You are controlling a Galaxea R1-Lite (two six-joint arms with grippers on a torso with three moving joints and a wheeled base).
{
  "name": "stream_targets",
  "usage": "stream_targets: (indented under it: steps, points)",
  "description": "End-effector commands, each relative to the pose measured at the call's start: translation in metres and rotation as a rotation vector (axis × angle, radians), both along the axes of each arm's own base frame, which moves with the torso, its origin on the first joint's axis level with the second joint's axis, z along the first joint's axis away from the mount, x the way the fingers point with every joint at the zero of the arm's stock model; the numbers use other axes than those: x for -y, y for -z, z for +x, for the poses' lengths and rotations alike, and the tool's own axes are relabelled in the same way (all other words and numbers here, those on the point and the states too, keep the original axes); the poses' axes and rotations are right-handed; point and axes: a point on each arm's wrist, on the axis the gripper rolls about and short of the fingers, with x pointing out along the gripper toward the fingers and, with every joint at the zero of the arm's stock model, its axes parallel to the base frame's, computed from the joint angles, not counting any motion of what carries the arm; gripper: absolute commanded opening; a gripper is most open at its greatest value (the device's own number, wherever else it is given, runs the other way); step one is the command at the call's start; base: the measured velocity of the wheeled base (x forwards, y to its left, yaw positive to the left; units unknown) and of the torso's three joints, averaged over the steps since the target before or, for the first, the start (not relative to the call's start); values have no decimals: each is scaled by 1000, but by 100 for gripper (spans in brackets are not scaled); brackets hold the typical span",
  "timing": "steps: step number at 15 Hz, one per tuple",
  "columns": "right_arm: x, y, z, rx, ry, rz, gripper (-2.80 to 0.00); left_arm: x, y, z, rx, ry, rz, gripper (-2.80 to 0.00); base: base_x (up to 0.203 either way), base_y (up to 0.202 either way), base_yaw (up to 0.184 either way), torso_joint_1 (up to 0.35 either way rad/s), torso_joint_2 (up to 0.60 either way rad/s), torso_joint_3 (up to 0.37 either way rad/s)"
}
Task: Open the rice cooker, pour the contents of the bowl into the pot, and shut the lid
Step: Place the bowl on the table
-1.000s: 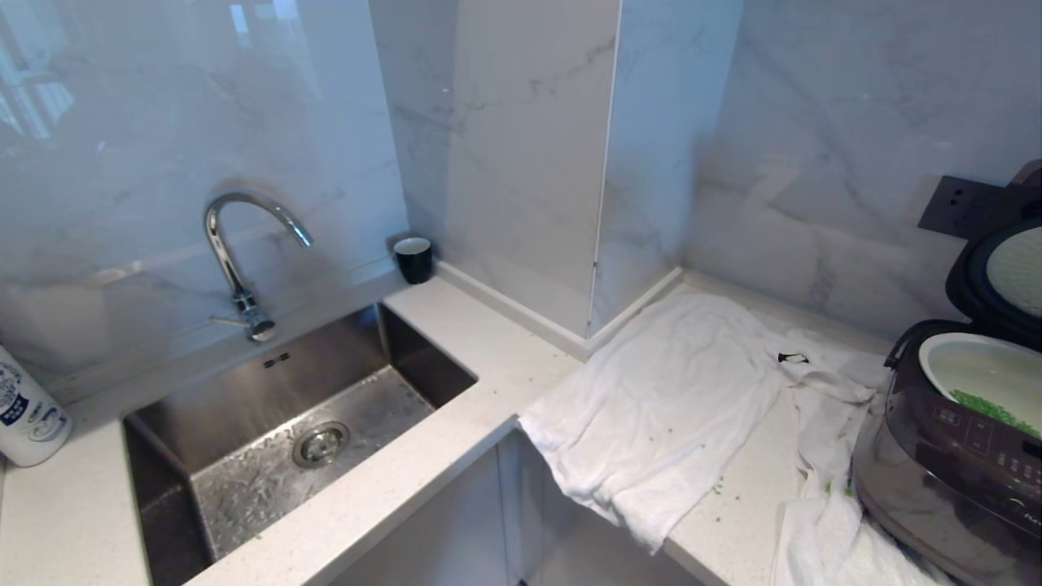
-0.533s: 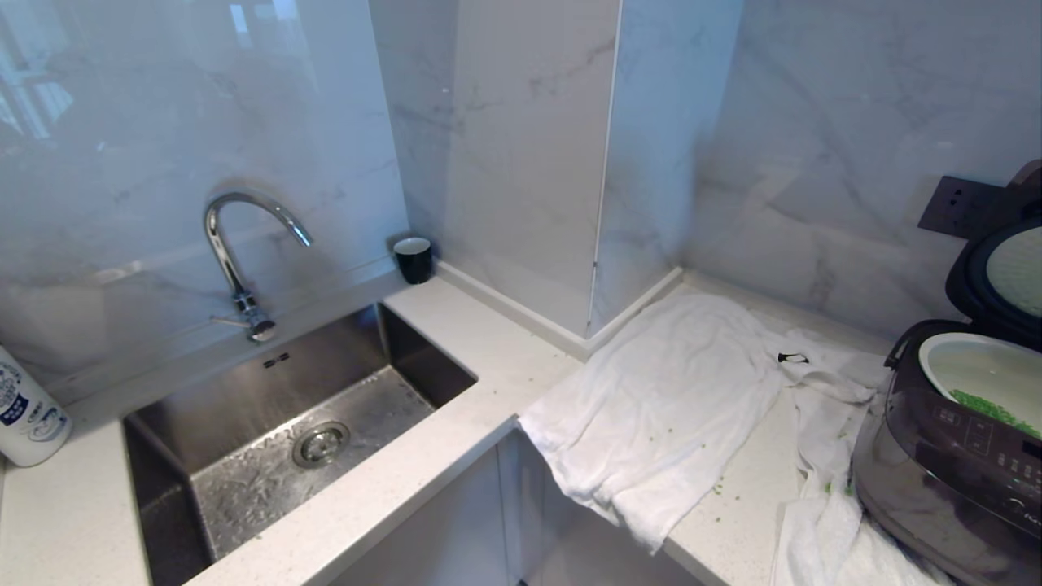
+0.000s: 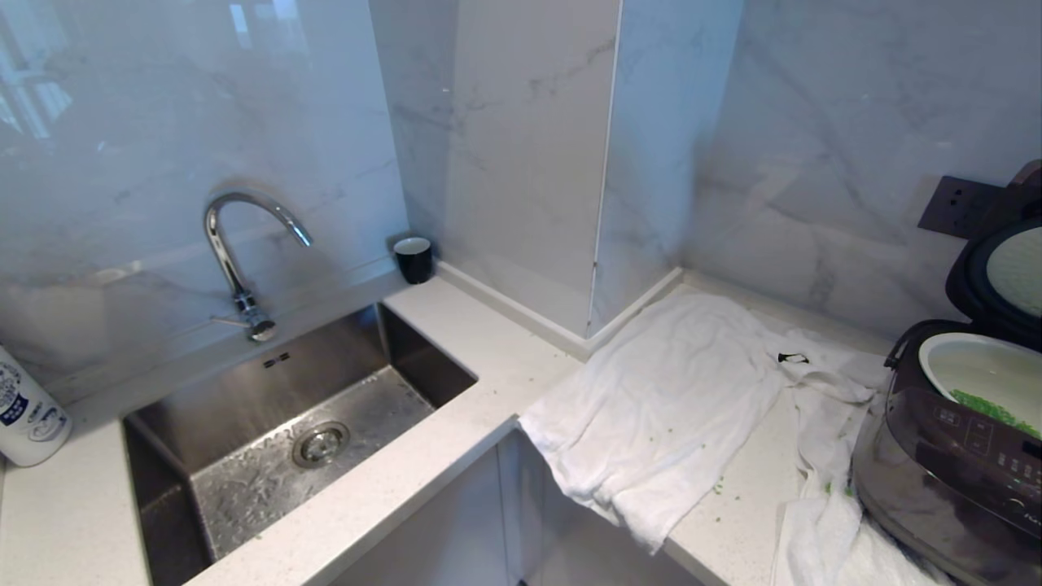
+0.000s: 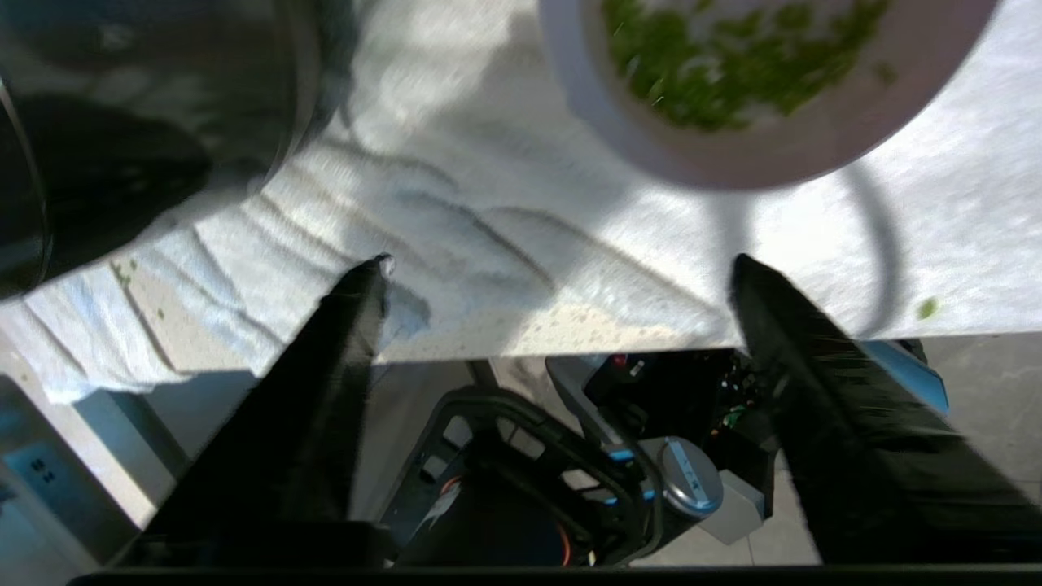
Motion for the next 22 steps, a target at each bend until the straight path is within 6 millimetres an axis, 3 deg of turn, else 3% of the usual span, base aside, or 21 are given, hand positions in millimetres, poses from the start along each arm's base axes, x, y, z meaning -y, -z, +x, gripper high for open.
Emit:
stream_targets:
  steps: [1,7,14,22]
  points:
    - [-19,-8,9,0,-32,-20,-280,0,0,0,0,-1,-2,-280,0,0,0,0,0,0]
    - [-58,-23,33,10,-145,-18,-280,0,0,0,0,-1,0,-280,0,0,0,0,0,0]
    - [-125,-38,65,64,-405,-5,-280,0,0,0,0,0,-2,-280,0,0,0,0,0,0]
    - [-160,-46,98,154,-724,29,-280,0,0,0,0,0,-2,-280,0,0,0,0,0,0]
